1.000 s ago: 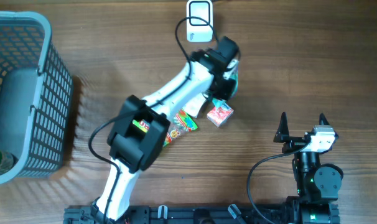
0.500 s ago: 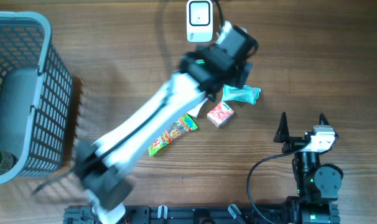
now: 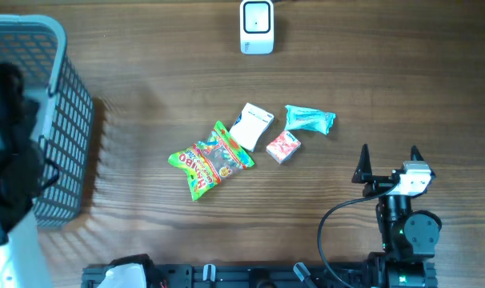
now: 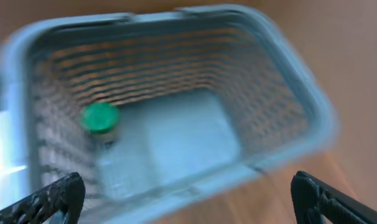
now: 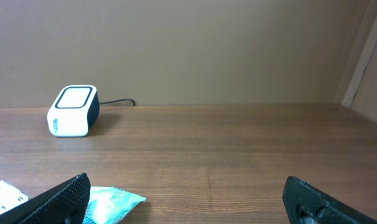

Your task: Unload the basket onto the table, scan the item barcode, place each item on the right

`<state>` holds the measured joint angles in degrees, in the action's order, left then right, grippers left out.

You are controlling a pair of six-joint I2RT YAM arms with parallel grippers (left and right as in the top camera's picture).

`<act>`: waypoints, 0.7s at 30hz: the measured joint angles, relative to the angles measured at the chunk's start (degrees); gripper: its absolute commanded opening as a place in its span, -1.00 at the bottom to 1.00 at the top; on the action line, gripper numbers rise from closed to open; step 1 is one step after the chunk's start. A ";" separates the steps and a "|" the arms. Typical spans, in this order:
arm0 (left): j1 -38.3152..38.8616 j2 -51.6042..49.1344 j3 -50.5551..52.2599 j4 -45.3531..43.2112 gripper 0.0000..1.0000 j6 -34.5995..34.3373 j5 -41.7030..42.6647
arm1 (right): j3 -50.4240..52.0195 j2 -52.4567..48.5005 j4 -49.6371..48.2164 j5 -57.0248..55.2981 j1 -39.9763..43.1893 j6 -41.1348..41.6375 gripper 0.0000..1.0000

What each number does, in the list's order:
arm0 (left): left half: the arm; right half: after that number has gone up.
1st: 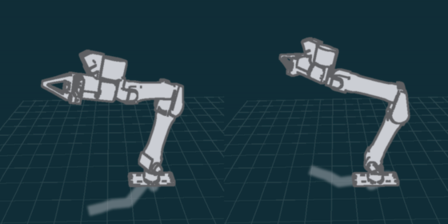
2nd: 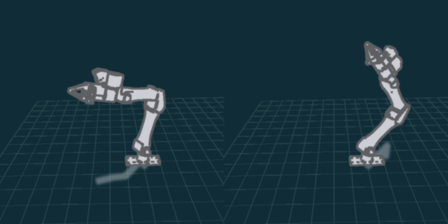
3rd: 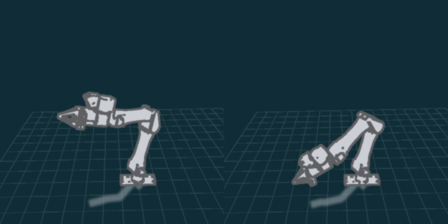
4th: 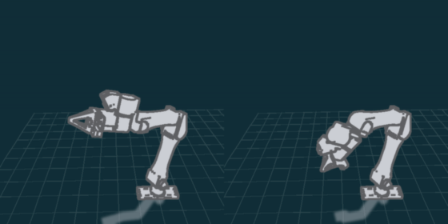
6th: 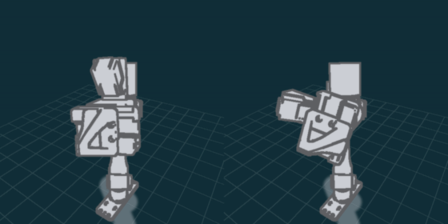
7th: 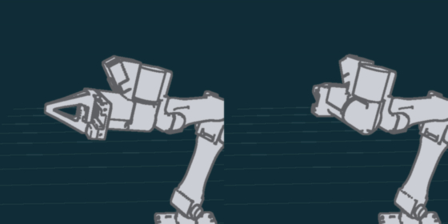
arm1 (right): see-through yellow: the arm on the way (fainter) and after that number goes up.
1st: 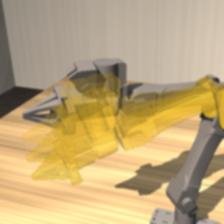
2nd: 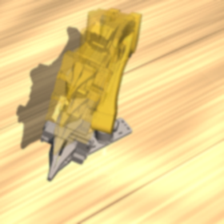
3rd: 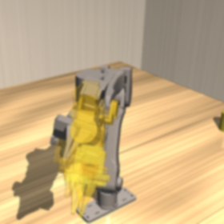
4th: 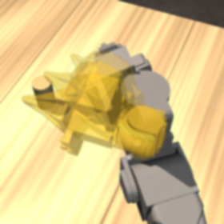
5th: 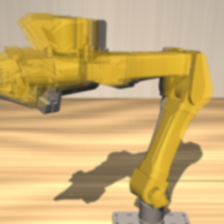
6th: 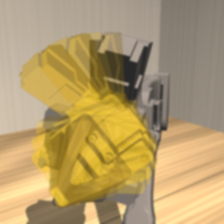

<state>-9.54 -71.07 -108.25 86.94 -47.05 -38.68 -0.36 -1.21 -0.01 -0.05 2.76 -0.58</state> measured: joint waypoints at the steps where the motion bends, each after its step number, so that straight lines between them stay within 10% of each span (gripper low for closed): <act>1: -2.95 -0.46 0.26 1.22 1.00 -0.22 0.17 | 0.00 0.00 0.00 0.00 0.00 0.00 0.99; 11: -26.71 -12.37 3.89 3.50 1.00 15.72 15.43 | 0.00 0.00 -0.02 0.00 0.00 0.00 0.99; 21: -34.36 -14.51 21.99 -16.20 1.00 36.89 26.05 | 0.00 0.00 -0.02 0.00 0.00 0.00 0.99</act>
<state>-43.90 -85.58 -86.26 70.74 -10.15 -12.62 -0.36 -1.21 -0.03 -0.05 2.76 -0.58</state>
